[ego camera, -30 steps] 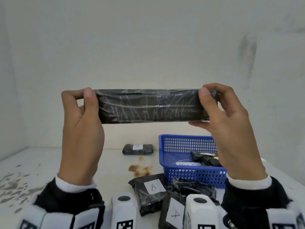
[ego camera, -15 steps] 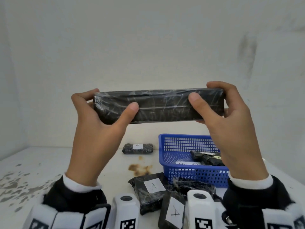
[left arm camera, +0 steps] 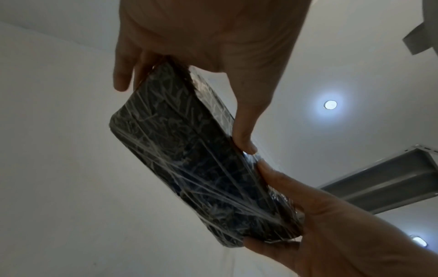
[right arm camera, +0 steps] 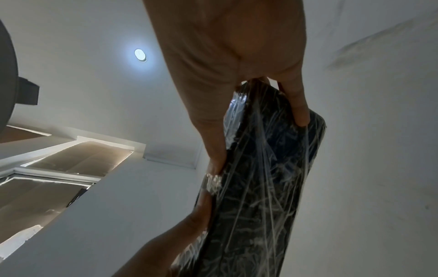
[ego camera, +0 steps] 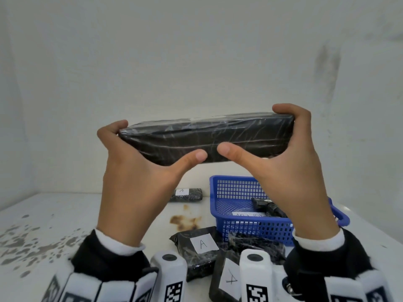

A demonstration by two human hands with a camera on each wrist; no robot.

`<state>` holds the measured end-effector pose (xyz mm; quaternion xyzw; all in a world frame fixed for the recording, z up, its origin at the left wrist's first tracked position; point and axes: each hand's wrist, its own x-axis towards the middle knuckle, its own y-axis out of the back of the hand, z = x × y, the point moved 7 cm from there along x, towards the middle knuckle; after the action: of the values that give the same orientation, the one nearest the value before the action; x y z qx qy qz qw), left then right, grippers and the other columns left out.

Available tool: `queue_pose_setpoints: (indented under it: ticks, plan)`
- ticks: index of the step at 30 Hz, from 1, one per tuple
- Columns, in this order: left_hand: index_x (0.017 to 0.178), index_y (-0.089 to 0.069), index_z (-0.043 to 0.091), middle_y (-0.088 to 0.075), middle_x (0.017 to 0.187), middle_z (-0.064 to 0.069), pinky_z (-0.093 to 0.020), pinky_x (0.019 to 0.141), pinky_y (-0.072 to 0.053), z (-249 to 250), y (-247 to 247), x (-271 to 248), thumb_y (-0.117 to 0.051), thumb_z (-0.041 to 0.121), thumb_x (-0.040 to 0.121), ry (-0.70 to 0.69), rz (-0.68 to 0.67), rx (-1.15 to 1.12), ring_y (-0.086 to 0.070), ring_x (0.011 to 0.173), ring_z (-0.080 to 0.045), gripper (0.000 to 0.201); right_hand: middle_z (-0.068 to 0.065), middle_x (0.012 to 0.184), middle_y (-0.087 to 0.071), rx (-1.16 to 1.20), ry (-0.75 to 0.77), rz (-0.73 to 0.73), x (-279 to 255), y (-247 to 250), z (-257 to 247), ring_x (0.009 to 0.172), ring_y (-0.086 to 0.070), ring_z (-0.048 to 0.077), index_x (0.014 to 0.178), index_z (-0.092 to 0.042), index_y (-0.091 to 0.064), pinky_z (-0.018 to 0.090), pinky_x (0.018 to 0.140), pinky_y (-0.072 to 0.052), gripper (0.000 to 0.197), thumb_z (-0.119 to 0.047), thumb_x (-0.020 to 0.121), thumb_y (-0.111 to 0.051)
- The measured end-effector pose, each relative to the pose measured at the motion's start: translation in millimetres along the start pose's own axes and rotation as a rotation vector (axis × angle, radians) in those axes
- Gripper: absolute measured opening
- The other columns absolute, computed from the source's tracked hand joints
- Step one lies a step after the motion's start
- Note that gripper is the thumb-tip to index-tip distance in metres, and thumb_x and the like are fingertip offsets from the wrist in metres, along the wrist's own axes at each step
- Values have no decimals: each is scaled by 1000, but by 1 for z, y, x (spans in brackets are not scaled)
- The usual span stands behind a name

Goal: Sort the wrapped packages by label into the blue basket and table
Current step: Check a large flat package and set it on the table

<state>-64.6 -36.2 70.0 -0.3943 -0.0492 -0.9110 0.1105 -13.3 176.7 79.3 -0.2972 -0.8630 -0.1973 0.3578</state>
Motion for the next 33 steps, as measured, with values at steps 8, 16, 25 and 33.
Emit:
queue_pose_setpoints:
  ticks: [8,16,25,33]
  plan:
    - [115,-23,28,-40,93,27,-3,67,-35,-3,-1,-1,-69,62,56,32,62,-66,-48,74,20,83,-8,112,-61,30,9,22,-2,-1,0,108,-60,15,118,-46,-38,14,79,-46,80,-70,51,-75]
    - [102,-33,31,-57,108,3,-17,80,-49,-3,4,4,-52,55,89,29,98,-319,-63,85,6,33,-27,101,-58,67,-44,41,1,1,3,92,-59,-13,119,-46,-42,-2,67,-42,60,-70,68,-60]
    - [130,-56,25,-65,121,6,-42,107,-43,-20,-6,9,-52,36,95,147,-27,-328,-60,115,-10,37,-14,134,-61,185,-117,23,11,11,21,121,-59,6,149,-35,-40,33,109,-45,94,-59,66,-77]
    - [123,-49,23,-68,103,3,-30,88,-49,-23,-5,15,-47,6,97,165,-96,-424,-65,87,-5,31,-17,121,-68,185,-47,-21,14,14,19,110,-64,-1,139,-40,-48,23,96,-48,61,-40,84,-74]
